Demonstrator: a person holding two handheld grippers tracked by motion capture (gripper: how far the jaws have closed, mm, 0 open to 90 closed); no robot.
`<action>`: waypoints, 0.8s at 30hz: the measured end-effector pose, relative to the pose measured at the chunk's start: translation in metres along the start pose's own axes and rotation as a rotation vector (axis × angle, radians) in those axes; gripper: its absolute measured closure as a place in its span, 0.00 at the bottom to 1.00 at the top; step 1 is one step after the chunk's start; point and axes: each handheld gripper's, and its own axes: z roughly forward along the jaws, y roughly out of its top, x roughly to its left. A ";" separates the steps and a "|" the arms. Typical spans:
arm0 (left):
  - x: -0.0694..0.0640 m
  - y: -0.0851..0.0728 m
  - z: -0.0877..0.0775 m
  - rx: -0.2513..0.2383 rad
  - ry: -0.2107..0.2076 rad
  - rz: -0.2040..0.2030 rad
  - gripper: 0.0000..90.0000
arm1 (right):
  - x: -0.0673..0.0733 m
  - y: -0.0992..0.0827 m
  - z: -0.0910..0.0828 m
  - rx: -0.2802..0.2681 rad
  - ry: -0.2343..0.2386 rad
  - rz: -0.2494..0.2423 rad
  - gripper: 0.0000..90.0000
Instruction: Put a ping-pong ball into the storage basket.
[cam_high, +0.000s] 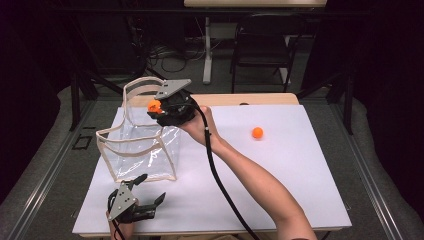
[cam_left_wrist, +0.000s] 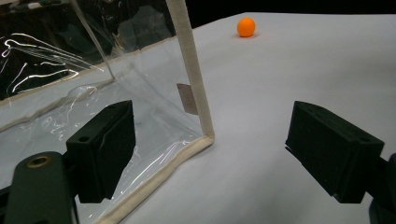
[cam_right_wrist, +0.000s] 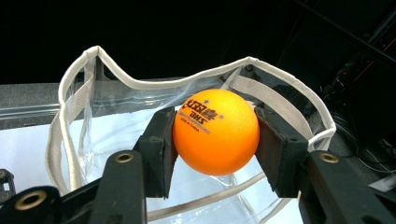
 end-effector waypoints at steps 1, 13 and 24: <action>0.000 0.000 0.000 0.000 0.000 0.000 0.17 | 0.000 0.000 0.001 0.001 0.002 -0.001 0.56; 0.000 0.000 0.000 -0.001 0.001 -0.002 0.17 | 0.001 -0.002 0.006 0.014 0.011 0.002 0.56; 0.000 0.000 -0.001 -0.002 0.002 -0.003 0.17 | 0.004 -0.002 0.012 0.030 0.020 -0.003 0.56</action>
